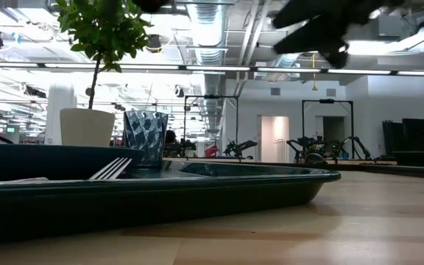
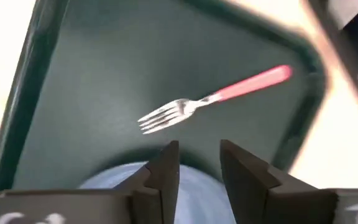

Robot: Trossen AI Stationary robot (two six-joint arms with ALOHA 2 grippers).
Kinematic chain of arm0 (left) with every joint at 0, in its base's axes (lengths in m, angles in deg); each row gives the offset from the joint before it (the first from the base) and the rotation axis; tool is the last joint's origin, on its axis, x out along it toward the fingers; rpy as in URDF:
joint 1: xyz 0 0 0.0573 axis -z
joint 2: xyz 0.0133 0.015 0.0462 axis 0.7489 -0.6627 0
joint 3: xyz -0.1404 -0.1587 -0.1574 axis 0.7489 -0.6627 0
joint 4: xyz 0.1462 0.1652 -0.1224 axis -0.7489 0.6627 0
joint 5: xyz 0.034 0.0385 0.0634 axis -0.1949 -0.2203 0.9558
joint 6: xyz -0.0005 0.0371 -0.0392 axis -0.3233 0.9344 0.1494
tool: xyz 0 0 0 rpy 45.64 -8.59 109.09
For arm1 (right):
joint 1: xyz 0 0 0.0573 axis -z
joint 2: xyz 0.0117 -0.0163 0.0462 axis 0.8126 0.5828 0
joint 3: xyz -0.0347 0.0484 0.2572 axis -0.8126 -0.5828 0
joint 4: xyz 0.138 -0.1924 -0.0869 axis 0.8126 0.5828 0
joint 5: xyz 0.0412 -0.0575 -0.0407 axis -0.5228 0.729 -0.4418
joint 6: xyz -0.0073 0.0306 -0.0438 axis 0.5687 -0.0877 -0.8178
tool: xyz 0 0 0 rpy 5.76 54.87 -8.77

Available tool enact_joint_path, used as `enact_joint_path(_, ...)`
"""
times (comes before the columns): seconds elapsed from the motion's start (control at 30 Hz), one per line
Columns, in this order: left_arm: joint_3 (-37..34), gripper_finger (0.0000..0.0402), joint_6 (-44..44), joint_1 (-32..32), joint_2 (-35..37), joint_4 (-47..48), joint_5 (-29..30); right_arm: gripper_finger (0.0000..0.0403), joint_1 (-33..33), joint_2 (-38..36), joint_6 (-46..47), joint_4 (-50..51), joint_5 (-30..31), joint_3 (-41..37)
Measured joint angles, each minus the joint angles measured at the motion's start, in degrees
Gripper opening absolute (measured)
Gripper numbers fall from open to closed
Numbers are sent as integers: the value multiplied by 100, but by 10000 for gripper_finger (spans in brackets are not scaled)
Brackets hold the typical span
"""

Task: Pick and place plate/cup/fork/spoon on tray
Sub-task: Put the pink fork on the black tray on the right of the pink plate

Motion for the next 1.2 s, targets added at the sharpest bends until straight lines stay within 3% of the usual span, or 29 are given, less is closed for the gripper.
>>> enact_joint_path(0.13,-86,91,-768,512,656,-132,333,190,375,764,-291,-802,-328,92)
enact_joint_path(0.33,-90,87,-2175,1430,1552,-751,2162,189,957,1969,-729,-1000,-961,1036)
enact_joint_path(0.6,-90,87,-3126,2584,1921,-692,4139,191,1324,3230,-1061,-724,-2218,2410)
enact_joint_path(0.93,-90,87,-3765,3472,1926,-354,5476,190,1403,3922,-712,-960,-2321,2694)
enact_joint_path(1.2,-90,87,-4290,3721,1926,14,5903,189,1491,3959,-699,-990,-2317,2716)
